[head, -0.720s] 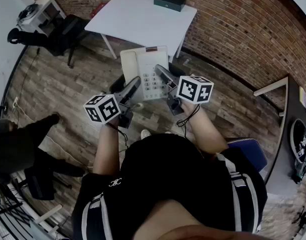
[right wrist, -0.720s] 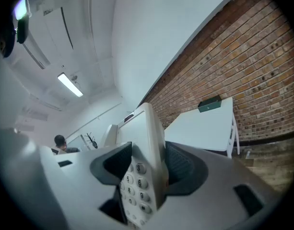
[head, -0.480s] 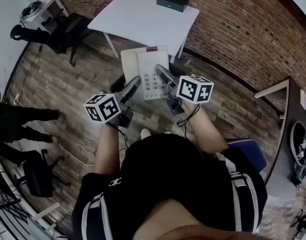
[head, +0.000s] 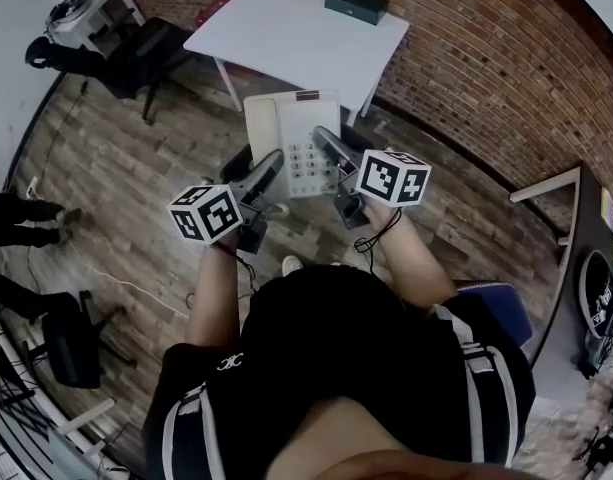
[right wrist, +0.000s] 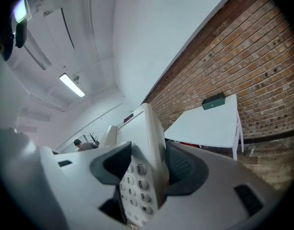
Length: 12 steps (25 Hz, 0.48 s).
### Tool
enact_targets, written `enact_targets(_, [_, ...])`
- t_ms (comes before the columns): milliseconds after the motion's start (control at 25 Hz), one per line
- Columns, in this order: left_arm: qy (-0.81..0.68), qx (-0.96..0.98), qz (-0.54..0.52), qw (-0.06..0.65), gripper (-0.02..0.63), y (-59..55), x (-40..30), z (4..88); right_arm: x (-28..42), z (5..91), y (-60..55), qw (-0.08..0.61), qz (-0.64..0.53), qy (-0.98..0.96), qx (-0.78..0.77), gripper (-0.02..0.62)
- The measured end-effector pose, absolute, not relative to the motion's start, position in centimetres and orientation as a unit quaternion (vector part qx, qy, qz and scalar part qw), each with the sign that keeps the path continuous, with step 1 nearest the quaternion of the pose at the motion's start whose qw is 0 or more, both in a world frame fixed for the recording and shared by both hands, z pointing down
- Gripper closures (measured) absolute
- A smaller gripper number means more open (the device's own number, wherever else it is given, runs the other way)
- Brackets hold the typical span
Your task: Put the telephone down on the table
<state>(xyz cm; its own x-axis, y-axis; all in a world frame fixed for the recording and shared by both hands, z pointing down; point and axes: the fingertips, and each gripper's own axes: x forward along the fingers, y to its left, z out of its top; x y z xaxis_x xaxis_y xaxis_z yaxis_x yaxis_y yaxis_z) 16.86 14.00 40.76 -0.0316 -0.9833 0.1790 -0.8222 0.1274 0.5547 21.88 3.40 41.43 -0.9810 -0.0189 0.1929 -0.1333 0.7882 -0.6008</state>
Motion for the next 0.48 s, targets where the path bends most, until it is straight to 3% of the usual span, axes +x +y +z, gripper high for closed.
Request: enact_targets(480, [-0.702, 0.648, -0.153, 0.252, 0.299, 16.2, 9.9, 40.1, 15.0, 40.8, 5.7, 0.075, 0.323, -0.942, 0.046, 0.391])
